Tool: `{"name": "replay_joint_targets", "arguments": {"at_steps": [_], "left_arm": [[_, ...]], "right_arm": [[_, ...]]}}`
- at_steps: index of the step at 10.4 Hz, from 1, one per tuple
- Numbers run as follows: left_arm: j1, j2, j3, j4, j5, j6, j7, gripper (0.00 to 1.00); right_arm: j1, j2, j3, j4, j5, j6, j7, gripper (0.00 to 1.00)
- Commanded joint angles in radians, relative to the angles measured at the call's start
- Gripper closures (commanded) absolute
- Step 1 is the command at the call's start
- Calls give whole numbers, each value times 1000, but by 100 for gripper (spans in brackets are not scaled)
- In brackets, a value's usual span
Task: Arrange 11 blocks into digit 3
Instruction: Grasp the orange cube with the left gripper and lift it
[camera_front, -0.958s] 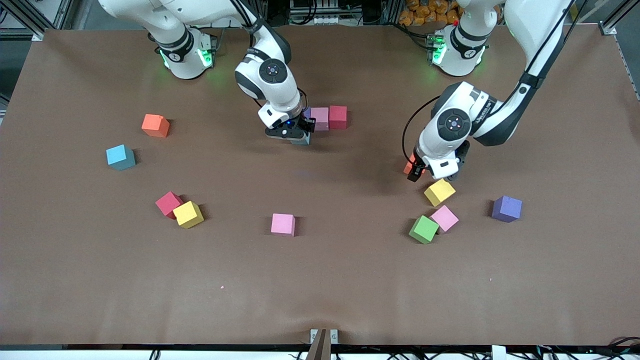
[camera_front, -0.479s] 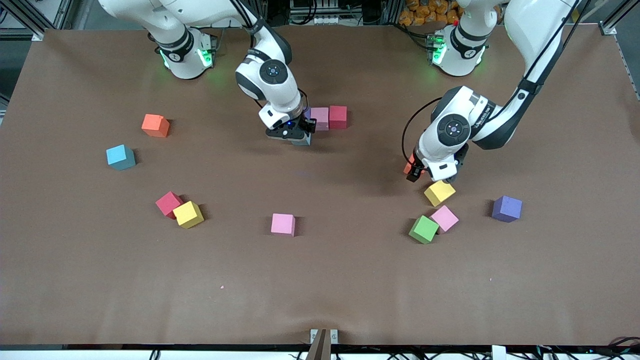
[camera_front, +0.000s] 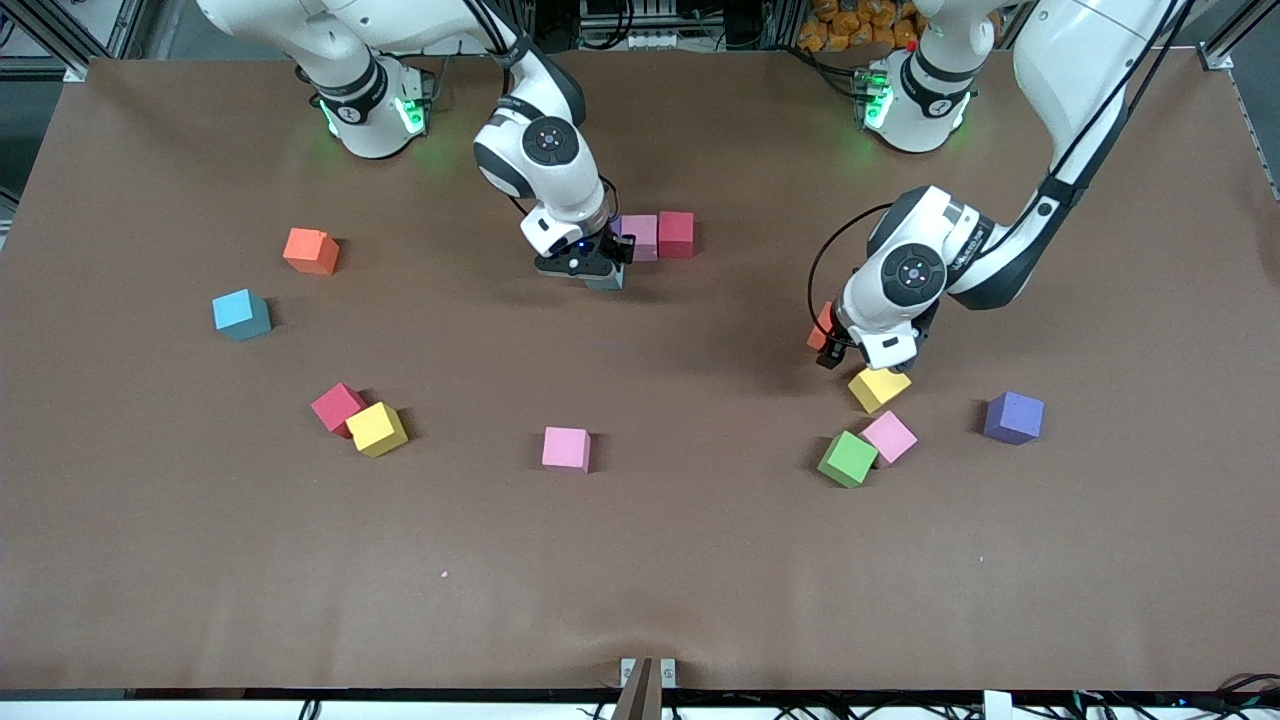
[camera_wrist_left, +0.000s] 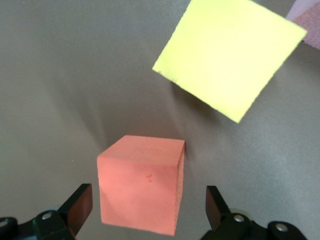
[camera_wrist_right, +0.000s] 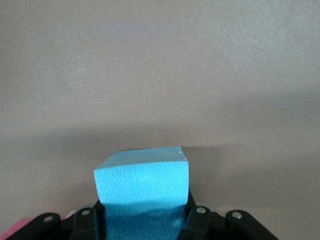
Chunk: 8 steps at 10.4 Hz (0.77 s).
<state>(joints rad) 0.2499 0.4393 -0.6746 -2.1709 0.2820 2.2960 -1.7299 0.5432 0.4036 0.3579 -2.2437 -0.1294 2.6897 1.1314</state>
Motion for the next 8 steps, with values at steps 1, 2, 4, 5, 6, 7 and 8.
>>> {"name": "replay_joint_targets", "arguments": {"at_steps": [1, 2, 4, 5, 6, 7, 8], "left_arm": [[15, 29, -10, 3, 43, 11, 10, 0], [15, 36, -10, 3, 46, 11, 10, 0], [15, 56, -10, 5, 46, 14, 10, 0], [15, 61, -10, 5, 46, 17, 10, 0], [15, 73, -10, 8, 54, 19, 10, 0], [15, 79, -10, 11, 69, 19, 9, 10], [15, 81, -10, 16, 69, 19, 10, 34]], "right_arm": [[34, 32, -23, 15, -56, 7, 33, 71], [34, 32, -25, 15, -59, 7, 33, 71], [35, 34, -25, 13, -59, 7, 33, 71], [35, 34, -25, 13, -59, 7, 33, 71], [34, 34, -25, 13, -61, 7, 33, 71], [35, 31, -27, 7, -61, 5, 33, 71], [35, 32, -27, 9, -61, 7, 37, 71]]}}
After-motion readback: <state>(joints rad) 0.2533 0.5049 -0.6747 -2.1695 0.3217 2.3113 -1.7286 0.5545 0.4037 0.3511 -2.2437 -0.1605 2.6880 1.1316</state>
